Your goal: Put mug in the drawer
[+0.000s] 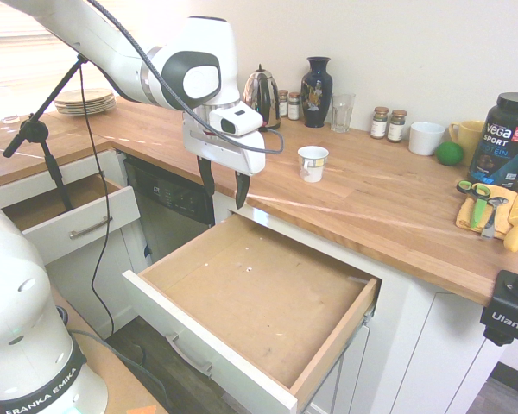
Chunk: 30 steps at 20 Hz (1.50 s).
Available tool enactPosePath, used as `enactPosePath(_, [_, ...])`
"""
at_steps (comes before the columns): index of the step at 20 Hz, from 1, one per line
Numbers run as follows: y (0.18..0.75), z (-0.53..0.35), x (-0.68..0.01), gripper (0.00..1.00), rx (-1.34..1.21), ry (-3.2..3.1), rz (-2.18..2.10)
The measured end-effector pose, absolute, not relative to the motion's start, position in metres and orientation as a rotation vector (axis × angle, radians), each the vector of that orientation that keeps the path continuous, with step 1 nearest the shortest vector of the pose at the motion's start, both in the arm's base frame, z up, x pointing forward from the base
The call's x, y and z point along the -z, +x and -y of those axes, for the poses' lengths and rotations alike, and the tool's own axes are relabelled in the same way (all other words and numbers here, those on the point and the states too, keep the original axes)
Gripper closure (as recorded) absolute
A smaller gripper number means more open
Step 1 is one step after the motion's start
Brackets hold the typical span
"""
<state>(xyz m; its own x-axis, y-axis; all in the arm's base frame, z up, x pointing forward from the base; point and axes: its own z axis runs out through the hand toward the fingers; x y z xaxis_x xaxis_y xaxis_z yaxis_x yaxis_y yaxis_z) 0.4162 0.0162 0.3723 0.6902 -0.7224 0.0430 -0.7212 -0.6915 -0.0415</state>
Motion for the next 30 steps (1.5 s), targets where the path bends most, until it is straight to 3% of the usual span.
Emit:
enactPosePath(5, [0.424, -0.016, -0.374, 0.00, 0.095, -2.870, -1.222])
enactPosePath(16, [0.509, -0.016, -0.407, 0.00, 0.147, -2.856, -1.250])
enactPosePath(30, [0.661, -0.006, -0.414, 0.00, 0.102, -2.857, -1.309])
